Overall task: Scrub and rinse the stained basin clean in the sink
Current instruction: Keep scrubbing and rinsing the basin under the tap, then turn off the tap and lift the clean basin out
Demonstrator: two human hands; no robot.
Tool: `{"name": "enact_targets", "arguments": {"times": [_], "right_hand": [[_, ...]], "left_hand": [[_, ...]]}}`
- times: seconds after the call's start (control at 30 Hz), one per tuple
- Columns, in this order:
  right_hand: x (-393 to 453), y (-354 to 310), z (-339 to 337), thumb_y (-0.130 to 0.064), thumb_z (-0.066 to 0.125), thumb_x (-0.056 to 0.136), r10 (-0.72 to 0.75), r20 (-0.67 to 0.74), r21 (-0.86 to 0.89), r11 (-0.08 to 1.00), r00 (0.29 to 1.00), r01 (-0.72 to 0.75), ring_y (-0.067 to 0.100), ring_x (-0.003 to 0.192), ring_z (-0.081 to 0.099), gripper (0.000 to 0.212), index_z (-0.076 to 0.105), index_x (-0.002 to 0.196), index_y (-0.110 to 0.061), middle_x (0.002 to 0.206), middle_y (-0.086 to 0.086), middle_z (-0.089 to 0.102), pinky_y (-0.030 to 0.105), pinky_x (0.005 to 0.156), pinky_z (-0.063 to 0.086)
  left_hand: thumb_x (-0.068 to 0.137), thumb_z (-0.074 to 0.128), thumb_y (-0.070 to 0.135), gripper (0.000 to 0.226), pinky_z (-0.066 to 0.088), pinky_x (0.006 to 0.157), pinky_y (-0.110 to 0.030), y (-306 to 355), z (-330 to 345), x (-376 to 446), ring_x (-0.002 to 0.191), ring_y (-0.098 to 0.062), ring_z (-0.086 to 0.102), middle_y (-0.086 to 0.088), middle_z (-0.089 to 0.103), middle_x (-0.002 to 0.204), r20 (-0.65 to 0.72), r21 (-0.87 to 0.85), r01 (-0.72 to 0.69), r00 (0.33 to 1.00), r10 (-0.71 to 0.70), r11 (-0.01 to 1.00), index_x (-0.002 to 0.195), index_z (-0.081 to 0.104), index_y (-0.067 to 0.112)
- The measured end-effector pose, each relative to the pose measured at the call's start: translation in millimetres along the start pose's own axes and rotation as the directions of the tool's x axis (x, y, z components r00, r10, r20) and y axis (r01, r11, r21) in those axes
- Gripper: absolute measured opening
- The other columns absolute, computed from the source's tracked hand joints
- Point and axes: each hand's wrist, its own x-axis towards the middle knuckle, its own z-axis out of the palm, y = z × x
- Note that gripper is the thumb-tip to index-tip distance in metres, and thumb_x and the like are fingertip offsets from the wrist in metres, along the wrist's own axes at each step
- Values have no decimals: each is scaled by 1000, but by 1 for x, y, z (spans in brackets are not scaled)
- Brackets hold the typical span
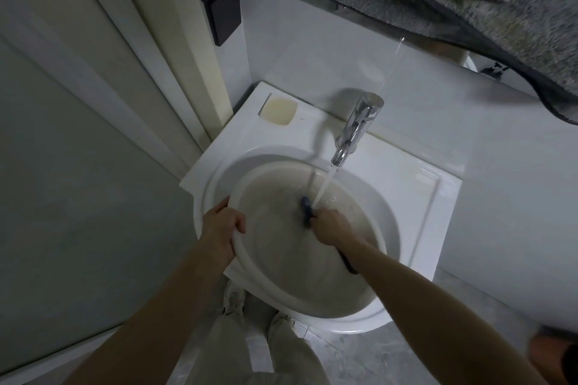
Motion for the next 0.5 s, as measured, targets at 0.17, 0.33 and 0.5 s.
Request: {"name": "enact_targets", "arguments": {"times": [0.17,0.33,0.5], "right_hand": [[-14,-25,9,-27,38,103,-263,31,174,951,964,254,33,102,62,36,57,133,-19,116,13,66,36,84,47],[-54,1,7,-34,40,104,-379,396,10,912,836,409,23,103,61,39,51,142,-33,123,3,67,38,95,47],[-50,48,-21,-29,51,98,-108,425,-247,941,899,230,24,95,60,33,67,125,-21,113,5,68,28,80,44]], "left_hand": [[51,42,-17,58,50,68,-40,-3,6,4,87,-36,57,-12,66,90,44,31,-60,997,58,998,73,77,23],[50,41,-15,61,54,65,-36,-5,2,8,87,-34,58,-10,67,92,36,14,-33,999,32,999,81,76,23],[46,40,-15,66,55,70,-40,1,-1,7,90,-37,60,-11,69,94,67,23,-56,996,54,998,93,76,14]]}}
